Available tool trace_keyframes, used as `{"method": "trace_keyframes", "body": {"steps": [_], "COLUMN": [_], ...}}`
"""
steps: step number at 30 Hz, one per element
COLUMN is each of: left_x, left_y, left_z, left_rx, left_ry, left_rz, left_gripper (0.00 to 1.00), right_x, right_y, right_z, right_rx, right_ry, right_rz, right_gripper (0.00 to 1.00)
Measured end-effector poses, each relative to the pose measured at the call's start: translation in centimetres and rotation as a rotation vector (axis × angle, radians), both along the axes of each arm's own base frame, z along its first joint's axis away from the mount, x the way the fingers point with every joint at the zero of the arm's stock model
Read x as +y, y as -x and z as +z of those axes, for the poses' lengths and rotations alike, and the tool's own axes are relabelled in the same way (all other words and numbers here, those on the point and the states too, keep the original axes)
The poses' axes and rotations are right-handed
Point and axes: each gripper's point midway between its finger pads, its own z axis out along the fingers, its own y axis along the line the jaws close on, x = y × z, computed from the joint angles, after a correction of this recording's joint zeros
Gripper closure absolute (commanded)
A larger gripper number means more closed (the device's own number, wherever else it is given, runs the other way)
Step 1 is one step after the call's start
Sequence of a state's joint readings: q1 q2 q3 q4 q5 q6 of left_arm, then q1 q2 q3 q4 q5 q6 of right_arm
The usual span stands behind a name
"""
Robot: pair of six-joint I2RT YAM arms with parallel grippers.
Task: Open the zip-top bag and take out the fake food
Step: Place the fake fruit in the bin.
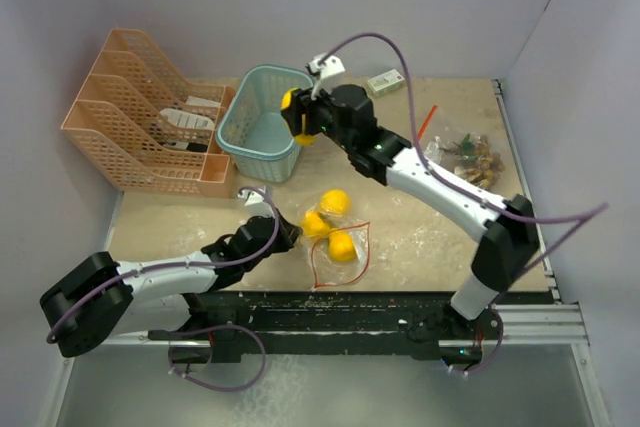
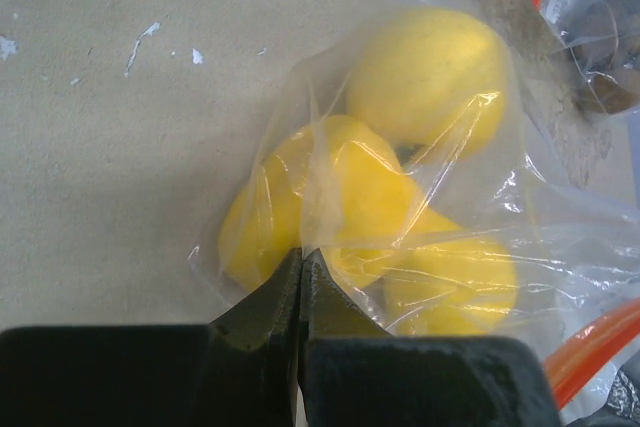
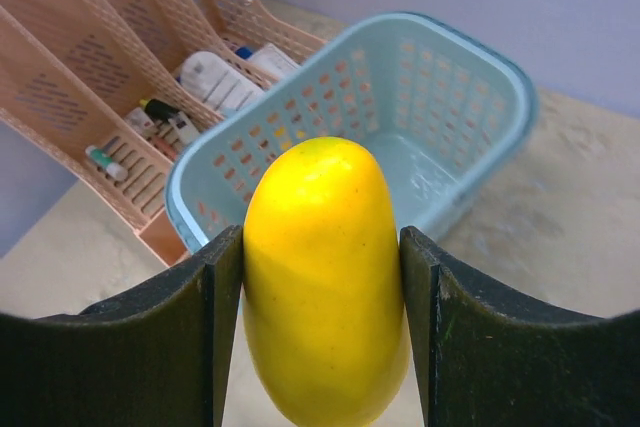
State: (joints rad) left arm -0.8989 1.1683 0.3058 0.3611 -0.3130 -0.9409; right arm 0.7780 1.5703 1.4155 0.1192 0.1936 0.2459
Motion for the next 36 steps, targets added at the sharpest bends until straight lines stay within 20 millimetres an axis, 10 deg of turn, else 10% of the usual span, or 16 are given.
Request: {"method": "trace_keyframes", "body": {"steps": [9,19,28,36], "left_x": [1.5,2.5,3.3,0.9], "left_y": [1.1,2.0,2.4,0.1], "left_z": [-1.3,-2.7,-2.7,3.1], "left_rx": [0.045,0.091,0.121,0.047], "left_ry": [-0.054,-0.119,-0.219,-0.219], "left_rz": [0.003,-0.001,-0.027,-0.055], "left_gripper": [1.0,0.99,0.85,0.71], "right_x": [8.6,9.9,7.1,-1.3], "right_y": [-6.4,-7.7,-5.9,2.6], "right_z": [-3.1,-9.9,-2.3,7.0], "right_rx": [-0.002,0.091,-0.01,-0.158], "right_ry": [0.036,0.15,0.093,-0.084], "right_rz": [0.109,0.117,0.085,0.064], "right_gripper": [0.6,0.08,0.08,0.16]}}
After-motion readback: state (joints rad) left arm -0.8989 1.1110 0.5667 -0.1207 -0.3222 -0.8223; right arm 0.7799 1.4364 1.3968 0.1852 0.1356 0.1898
